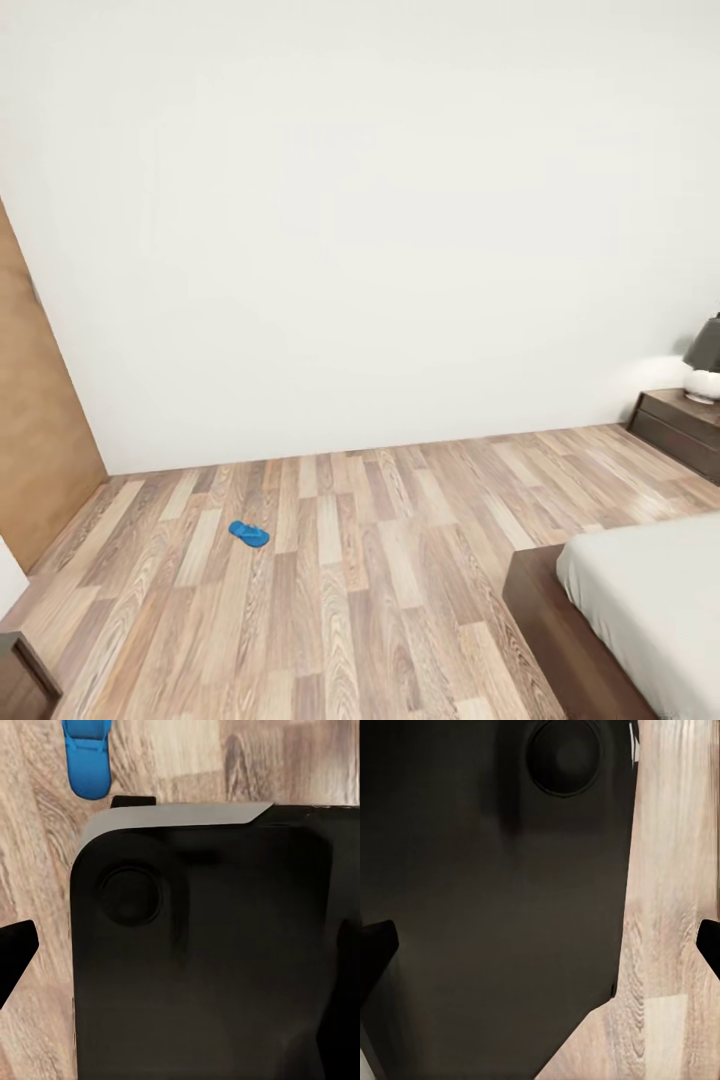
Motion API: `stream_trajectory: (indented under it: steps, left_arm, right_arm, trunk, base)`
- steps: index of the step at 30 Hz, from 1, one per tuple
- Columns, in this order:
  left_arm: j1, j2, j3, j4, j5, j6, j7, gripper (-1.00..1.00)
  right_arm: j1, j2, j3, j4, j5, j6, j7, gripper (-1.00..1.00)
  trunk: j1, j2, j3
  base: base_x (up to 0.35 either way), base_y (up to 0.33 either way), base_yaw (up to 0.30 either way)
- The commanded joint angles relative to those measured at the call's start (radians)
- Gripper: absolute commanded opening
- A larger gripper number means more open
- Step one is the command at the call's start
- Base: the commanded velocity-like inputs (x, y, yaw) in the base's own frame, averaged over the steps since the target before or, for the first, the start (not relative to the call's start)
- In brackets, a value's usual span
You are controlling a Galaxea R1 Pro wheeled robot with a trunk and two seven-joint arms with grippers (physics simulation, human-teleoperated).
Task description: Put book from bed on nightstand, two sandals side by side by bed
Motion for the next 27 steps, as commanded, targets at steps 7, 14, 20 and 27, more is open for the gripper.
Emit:
stream_trajectory:
  steps: [7, 14, 20, 27]
  left_arm:
    - [0.001, 0.0, 0.002, -0.001, 0.001, -0.002, 0.0, 1.0]
    - [0.001, 0.001, 0.002, -0.001, 0.001, -0.002, -0.001, 1.0]
    - [0.001, 0.002, 0.002, -0.003, 0.001, -0.002, -0.001, 1.0]
    - [0.001, 0.002, 0.002, -0.003, 0.001, -0.002, -0.002, 1.0]
  right_arm:
    - [0.0, 0.0, -0.002, 0.0, 0.0, 0.001, -0.001, 1.0]
    - [0.0, 0.0, -0.002, 0.0, 0.0, 0.001, -0.001, 1.0]
    - [0.0, 0.0, -0.002, 0.0, 0.0, 0.0, -0.001, 1.0]
    - [0.0, 0.0, -0.002, 0.0, 0.0, 0.0, 0.0, 1.0]
  trunk:
    - [0.0, 0.0, -0.001]
    - [0.0, 0.0, -0.001]
    - [0.0, 0.0, -0.001]
    - [0.0, 0.0, -0.001]
  base:
    - [0.0, -0.063, -0.208]
    - [0.0, -0.004, -0.202]
    - [0.0, 0.0, -0.181]
    - [0.004, 0.0, -0.162]
